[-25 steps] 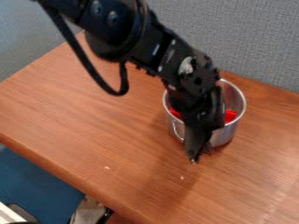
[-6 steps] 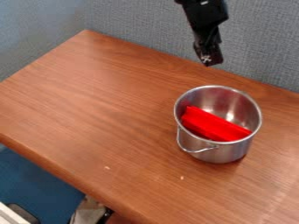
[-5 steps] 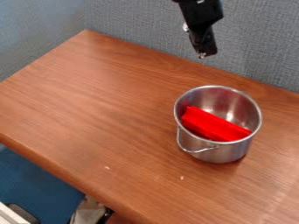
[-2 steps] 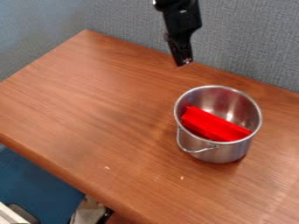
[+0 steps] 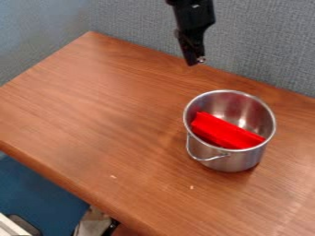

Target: Put the red object in the metal pot

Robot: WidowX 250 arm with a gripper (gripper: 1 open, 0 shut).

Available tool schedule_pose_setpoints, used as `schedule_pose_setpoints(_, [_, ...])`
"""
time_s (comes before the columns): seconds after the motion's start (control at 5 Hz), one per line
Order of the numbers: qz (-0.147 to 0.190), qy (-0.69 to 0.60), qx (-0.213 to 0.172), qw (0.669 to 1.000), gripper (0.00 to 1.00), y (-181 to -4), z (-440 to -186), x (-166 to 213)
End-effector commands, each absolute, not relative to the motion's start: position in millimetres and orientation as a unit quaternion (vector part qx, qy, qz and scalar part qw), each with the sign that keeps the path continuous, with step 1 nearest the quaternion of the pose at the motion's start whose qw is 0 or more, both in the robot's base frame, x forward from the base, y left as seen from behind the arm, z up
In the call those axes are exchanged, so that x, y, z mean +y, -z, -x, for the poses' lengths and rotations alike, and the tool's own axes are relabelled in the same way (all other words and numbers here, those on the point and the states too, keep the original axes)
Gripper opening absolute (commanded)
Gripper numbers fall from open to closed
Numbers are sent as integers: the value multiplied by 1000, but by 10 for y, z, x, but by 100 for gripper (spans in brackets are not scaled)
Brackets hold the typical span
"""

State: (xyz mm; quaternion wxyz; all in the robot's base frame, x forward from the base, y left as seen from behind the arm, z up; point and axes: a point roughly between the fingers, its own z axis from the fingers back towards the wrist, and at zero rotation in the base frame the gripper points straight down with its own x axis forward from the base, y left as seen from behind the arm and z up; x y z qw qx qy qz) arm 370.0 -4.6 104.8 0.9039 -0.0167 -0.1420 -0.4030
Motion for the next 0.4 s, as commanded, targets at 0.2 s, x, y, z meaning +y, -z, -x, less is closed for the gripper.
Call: schedule_pose_setpoints(0.2, [9, 431, -176, 885, 0, -1311, -3709, -271])
